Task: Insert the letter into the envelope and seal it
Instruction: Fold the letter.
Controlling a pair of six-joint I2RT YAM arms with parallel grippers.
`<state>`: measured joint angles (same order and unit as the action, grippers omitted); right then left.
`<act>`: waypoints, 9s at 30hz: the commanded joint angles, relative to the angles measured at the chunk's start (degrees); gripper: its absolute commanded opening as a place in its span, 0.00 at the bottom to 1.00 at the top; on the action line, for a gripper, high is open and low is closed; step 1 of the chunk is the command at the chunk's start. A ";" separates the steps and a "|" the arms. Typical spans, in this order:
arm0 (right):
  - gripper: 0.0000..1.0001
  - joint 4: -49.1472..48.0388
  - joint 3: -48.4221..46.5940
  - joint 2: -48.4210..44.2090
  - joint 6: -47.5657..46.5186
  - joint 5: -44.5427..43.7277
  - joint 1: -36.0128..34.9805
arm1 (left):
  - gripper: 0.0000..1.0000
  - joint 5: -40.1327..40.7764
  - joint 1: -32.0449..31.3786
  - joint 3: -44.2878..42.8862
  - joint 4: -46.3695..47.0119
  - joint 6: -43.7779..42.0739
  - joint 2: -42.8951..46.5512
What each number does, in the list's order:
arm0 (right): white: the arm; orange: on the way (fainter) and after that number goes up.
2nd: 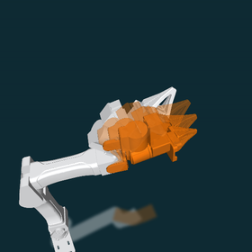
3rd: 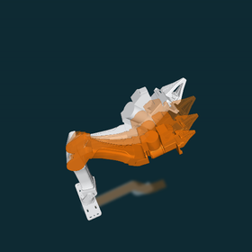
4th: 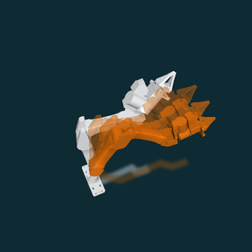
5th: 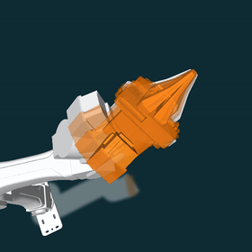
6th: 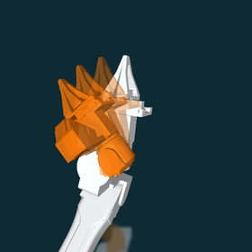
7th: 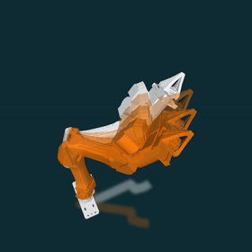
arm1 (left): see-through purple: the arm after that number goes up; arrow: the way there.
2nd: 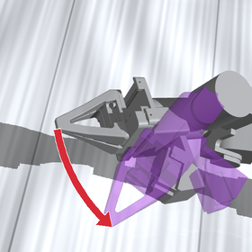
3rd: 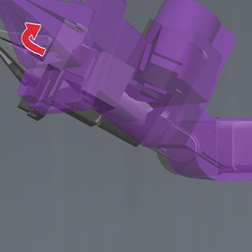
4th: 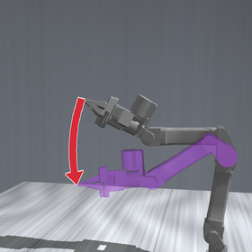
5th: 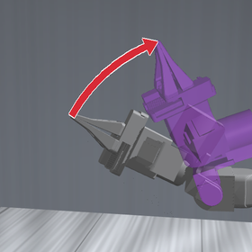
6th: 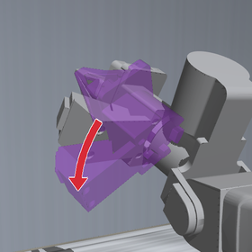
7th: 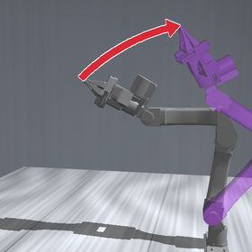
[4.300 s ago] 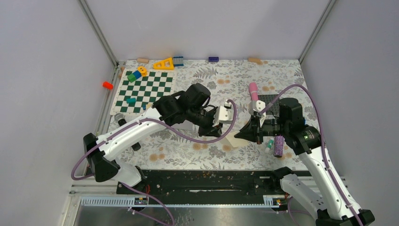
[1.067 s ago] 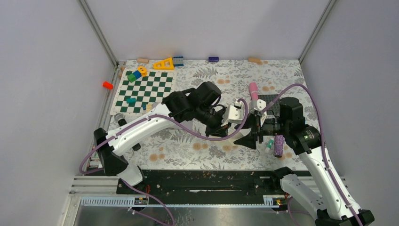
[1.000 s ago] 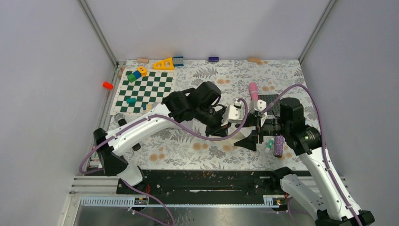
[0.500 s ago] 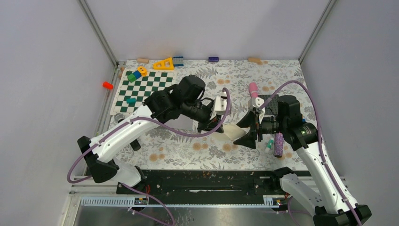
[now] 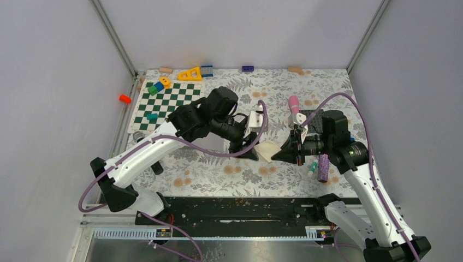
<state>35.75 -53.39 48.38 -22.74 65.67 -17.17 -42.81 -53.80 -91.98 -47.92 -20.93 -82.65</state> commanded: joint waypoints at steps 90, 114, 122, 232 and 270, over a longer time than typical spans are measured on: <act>0.00 -1.81 -1.40 -2.06 1.99 3.10 1.02 | 0.99 2.22 4.06 0.71 -2.88 -6.71 3.46; 0.00 -2.83 -1.18 -0.40 3.82 5.78 2.23 | 0.17 -2.33 1.60 2.91 -0.64 -7.27 3.08; 0.18 -2.88 -1.41 -0.13 3.78 4.24 2.34 | 0.00 -1.99 0.25 3.14 -1.40 -7.72 3.16; 0.00 -3.86 0.91 1.27 -3.58 -11.33 -10.60 | 0.73 8.65 -0.68 0.75 2.38 -1.54 0.30; 0.00 -13.32 3.63 -0.20 4.05 -14.09 -8.03 | 0.80 6.28 -2.01 -0.96 2.12 0.55 -1.77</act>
<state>23.64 -50.22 48.25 -17.37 50.65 -25.63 -33.63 -55.57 -89.32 -46.83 -21.76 -84.99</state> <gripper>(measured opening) 0.021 0.650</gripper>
